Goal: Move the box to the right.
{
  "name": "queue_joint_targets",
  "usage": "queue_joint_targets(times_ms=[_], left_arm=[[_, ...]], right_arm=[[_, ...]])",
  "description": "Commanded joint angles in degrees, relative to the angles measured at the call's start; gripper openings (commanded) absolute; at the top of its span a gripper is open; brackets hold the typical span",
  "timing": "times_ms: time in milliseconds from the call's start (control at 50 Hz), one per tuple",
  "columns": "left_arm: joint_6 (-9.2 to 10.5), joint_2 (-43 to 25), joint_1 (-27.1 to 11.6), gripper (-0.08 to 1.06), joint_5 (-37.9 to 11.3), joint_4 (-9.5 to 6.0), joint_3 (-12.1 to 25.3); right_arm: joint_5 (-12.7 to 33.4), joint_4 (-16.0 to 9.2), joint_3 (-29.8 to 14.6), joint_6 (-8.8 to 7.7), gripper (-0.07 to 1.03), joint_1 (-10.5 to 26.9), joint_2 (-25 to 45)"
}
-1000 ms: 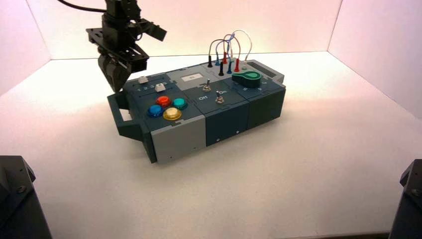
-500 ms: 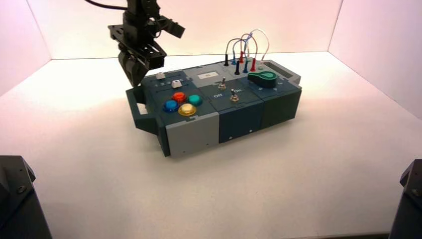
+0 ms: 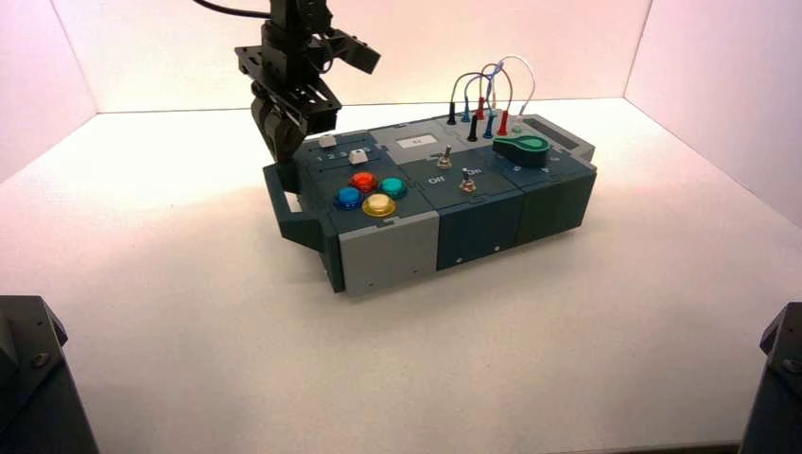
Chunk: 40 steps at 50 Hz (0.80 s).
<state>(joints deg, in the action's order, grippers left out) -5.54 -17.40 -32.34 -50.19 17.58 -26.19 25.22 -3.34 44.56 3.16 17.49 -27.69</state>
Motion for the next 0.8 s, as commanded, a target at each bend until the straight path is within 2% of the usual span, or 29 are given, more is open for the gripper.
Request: queue_joint_targets(times_ms=[20, 380, 800], left_arm=[[-0.26, 0.3, -2.6, -0.03, 0.9, -0.53, 1.5], [-1.76, -1.7, -5.1, -0.03, -0.4, -0.7, 5.2], [-2.2, -4.4, -10.4, -0.03, -2.1, -1.23, 10.8]], right_arm=[[-0.3, -0.4, -1.6, 0.0, -0.02, 0.3, -0.4], [-0.1, -0.8, -1.6, 0.09, -0.02, 0.3, -0.2], [0.3, -0.8, -1.6, 0.0, -0.02, 0.3, -0.3]])
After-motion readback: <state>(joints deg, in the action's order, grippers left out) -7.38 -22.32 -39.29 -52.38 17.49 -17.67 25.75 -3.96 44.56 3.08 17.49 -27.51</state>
